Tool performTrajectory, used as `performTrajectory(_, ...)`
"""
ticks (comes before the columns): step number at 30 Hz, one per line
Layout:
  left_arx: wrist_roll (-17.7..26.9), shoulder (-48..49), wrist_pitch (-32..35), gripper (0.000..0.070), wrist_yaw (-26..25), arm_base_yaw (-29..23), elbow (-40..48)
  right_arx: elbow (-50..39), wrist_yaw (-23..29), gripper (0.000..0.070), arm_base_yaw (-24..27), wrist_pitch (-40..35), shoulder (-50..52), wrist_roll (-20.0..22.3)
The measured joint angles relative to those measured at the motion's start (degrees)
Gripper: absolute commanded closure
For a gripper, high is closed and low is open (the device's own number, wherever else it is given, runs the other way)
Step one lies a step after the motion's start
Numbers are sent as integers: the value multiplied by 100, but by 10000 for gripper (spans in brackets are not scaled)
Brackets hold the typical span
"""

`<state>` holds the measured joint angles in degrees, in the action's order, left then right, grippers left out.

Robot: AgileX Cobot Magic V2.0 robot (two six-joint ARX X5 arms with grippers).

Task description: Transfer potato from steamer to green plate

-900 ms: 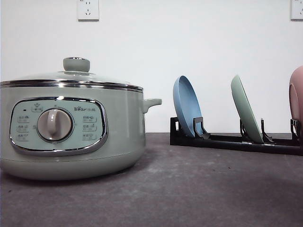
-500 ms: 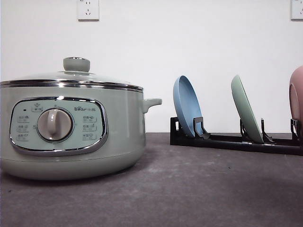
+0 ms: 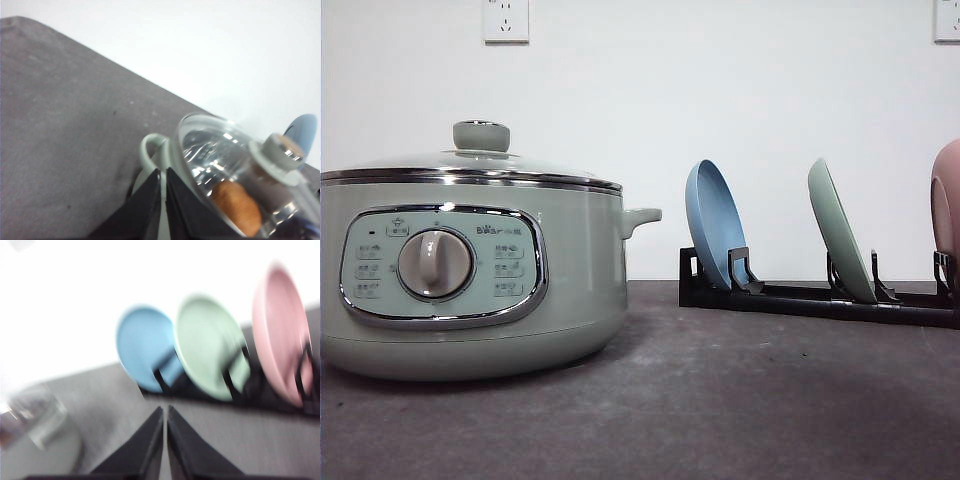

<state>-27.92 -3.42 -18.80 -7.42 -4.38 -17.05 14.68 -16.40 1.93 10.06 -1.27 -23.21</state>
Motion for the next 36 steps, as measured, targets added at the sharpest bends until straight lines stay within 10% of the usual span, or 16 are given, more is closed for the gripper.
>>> performTrajectory(23, 2080, -2778, -2348, 691, -2147, 102, -3412, 3898, -993, 700, -3, 3053, -3157, 2068)
performTrajectory(36, 2913, -3438, -3419, 690, -2542, 832, -4182, 4565, -1342, 700, -539, 4531, -3870, 2839)
